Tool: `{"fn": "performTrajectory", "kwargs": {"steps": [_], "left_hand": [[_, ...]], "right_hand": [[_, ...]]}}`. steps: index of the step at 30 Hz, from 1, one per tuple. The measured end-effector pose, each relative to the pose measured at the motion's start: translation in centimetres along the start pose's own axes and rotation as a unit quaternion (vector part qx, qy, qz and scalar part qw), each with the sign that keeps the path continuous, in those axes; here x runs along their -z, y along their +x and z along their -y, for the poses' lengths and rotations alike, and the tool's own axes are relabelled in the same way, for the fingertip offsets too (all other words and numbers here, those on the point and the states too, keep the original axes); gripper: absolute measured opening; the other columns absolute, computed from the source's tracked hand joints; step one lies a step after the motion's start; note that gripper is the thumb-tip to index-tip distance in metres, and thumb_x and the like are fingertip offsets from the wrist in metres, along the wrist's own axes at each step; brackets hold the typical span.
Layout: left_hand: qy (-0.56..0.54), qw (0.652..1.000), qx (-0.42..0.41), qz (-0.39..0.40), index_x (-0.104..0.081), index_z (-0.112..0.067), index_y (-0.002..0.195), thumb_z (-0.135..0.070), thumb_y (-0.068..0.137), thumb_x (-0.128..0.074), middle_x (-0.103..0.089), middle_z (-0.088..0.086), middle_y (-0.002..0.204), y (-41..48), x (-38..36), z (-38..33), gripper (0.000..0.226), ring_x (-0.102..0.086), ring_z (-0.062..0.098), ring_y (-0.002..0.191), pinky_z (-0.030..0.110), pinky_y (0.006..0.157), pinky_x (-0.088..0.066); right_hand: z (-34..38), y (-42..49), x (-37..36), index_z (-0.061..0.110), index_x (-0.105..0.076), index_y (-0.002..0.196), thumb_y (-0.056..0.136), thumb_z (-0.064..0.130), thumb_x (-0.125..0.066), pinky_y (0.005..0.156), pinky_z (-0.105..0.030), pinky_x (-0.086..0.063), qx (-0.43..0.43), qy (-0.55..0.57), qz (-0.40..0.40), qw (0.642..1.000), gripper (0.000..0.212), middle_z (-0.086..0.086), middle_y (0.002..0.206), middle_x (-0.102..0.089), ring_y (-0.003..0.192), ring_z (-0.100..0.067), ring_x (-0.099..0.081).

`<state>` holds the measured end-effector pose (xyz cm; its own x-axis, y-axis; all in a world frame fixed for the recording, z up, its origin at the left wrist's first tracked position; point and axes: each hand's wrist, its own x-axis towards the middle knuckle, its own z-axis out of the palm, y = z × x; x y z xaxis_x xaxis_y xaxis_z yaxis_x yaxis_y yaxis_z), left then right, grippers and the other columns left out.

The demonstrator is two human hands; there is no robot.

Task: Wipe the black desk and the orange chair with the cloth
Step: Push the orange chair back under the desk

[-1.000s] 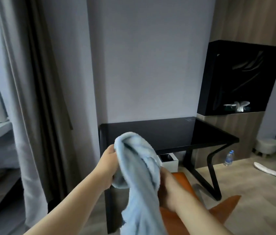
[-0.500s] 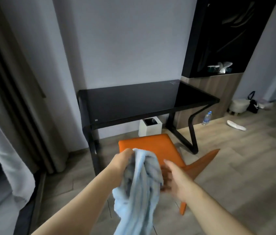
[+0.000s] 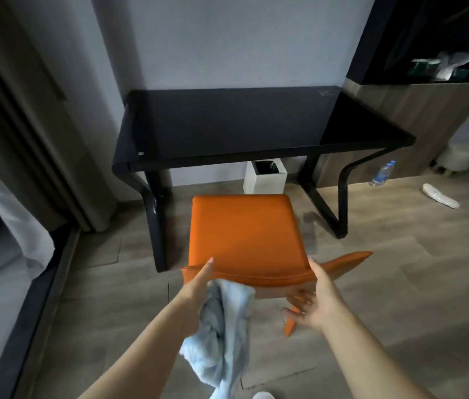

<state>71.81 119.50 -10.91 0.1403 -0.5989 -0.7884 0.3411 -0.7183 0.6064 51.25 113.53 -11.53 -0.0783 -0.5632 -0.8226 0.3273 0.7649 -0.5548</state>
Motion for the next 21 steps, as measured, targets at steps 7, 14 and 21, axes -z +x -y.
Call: {"fn": "performTrajectory", "kwargs": {"steps": [7,14,21], "left_hand": [[-0.143,0.984,0.017,-0.108,-0.057,-0.005,0.122,-0.065,0.067,-0.069,-0.065,0.020,0.114,2.8,-4.0,-0.2,0.083,-0.061,0.037,0.105,0.049,0.098,-0.045],[-0.175,0.969,0.073,-0.156,-0.064,0.000,0.094,-0.035,0.079,-0.063,-0.069,0.021,0.065,4.2,-5.3,-1.1,0.038,-0.067,0.035,0.067,0.036,0.059,-0.049],[-0.177,0.963,0.072,-0.189,-0.063,-0.002,0.107,-0.031,0.072,-0.060,-0.070,0.023,0.094,5.0,-5.5,-0.8,0.045,-0.066,0.041,0.088,0.048,0.088,-0.050]], "right_hand": [[4.7,4.1,2.2,0.015,-0.041,0.133,0.081,0.048,-0.064,0.069,-0.056,-0.049,-0.047,0.037,0.028,0.998,0.066,-0.018,0.117,-0.050,0.103,-0.039,-0.051],[6.6,6.8,3.1,0.020,-0.038,0.131,0.085,0.022,-0.061,0.073,-0.064,-0.048,-0.025,0.071,-0.022,0.997,0.051,-0.017,0.106,-0.050,0.106,-0.044,-0.052],[6.6,6.8,3.0,0.019,-0.037,0.132,0.087,0.020,-0.057,0.058,-0.058,-0.051,-0.036,0.072,-0.008,0.997,0.049,-0.022,0.124,-0.048,0.104,-0.044,-0.054]]}}
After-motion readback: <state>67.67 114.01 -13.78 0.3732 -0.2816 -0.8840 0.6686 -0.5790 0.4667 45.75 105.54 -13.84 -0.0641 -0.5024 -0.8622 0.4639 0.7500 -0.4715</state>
